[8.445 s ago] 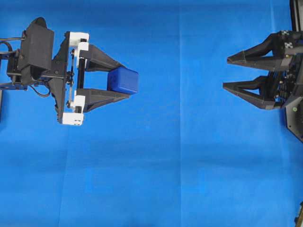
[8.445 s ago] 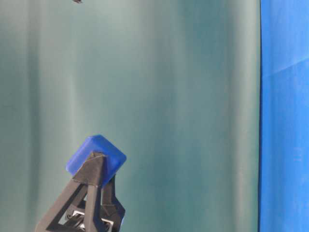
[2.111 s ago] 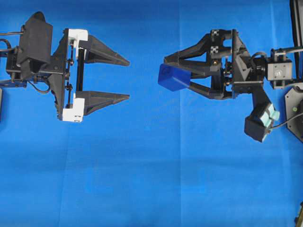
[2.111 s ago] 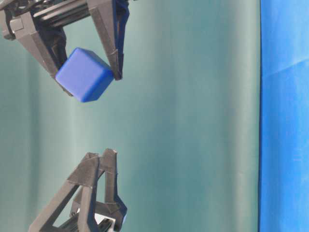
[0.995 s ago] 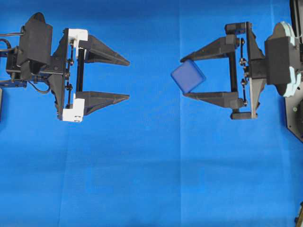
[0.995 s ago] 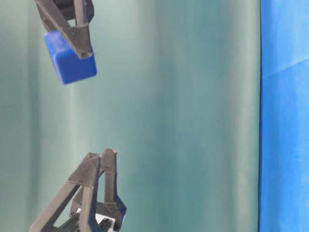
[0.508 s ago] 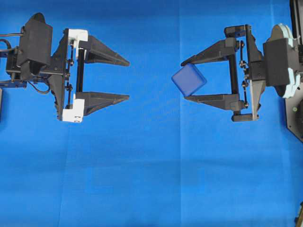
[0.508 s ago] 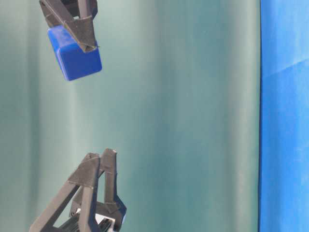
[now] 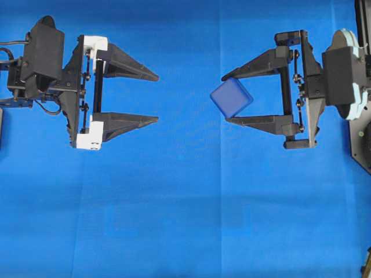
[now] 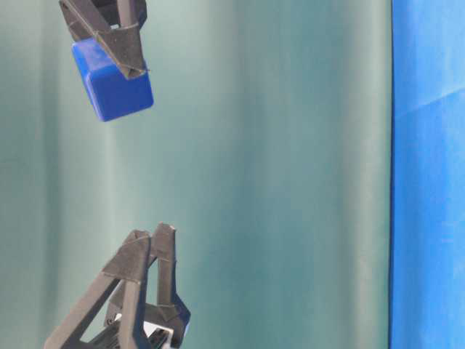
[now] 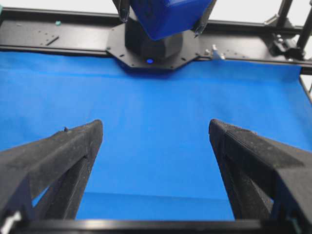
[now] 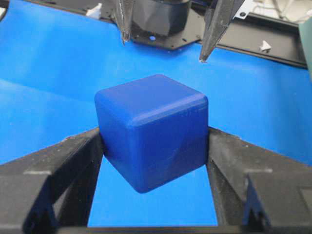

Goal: Handover the blue block to the right arm after grasping it with the left arm, then place it in the designated position.
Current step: 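Carry the cube with the right gripper, rotating it downward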

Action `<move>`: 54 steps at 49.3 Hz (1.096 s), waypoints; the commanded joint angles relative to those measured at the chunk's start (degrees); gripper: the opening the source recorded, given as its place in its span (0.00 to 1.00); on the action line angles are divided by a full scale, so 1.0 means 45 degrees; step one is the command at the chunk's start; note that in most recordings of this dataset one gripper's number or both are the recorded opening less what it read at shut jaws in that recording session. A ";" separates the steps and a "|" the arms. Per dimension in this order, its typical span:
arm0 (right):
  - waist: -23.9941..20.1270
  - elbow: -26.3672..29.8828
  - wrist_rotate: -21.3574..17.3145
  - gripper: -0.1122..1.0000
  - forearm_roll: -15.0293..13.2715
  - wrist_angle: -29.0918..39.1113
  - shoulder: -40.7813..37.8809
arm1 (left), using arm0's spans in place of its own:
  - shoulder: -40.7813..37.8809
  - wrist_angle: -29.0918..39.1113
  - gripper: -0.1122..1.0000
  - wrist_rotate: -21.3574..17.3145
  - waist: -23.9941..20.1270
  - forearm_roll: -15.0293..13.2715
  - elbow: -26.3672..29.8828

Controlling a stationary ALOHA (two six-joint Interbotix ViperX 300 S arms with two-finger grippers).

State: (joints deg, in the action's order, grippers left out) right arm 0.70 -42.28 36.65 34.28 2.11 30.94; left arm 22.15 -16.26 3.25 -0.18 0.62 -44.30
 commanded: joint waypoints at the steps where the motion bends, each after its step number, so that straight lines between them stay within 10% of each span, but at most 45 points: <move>1: -0.0020 0.0156 -0.0020 0.59 0.0059 -0.0039 0.0117 | 0.0234 -0.0078 0.94 0.0000 0.0020 0.0020 0.0234; 54: -0.0020 0.0059 -0.0781 0.59 0.0586 0.2949 0.0039 | 0.0234 -0.0078 0.94 0.0000 0.0020 0.0020 0.0293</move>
State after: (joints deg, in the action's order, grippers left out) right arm 0.70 -42.63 33.75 36.65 14.41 30.94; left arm 22.15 -16.26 3.25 -0.18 0.70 -44.21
